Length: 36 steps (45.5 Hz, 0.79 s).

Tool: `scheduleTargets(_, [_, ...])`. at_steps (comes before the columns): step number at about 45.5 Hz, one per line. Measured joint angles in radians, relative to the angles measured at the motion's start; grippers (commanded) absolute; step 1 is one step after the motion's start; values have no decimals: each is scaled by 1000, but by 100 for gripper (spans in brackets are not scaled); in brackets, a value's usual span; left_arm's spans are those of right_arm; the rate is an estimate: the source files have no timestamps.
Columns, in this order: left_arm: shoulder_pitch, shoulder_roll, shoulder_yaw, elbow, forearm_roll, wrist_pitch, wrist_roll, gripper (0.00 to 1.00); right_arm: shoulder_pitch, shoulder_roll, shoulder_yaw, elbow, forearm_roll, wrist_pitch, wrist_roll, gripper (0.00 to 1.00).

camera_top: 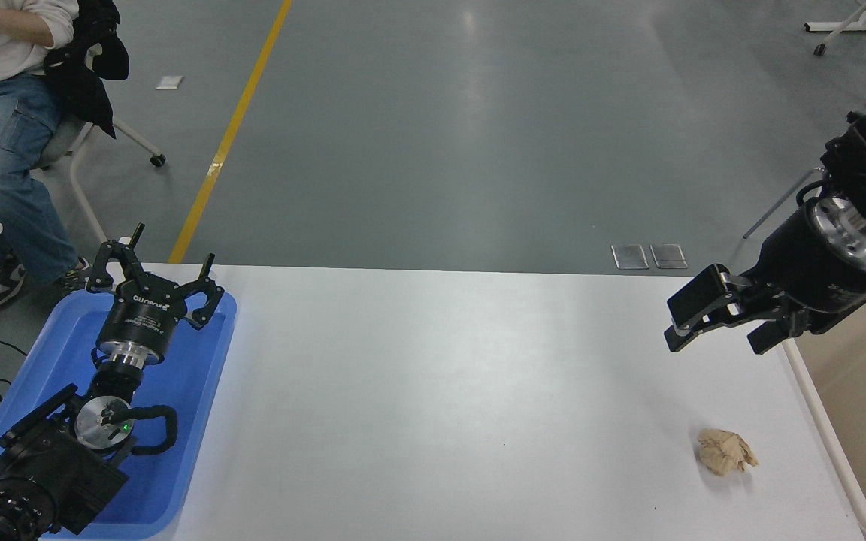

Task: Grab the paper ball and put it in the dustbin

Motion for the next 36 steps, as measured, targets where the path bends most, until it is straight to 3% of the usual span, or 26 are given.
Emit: scheduleTargets(36, [0,0,0,0,0,0,1,100,-32,38,5,-23,1,-6,0,100])
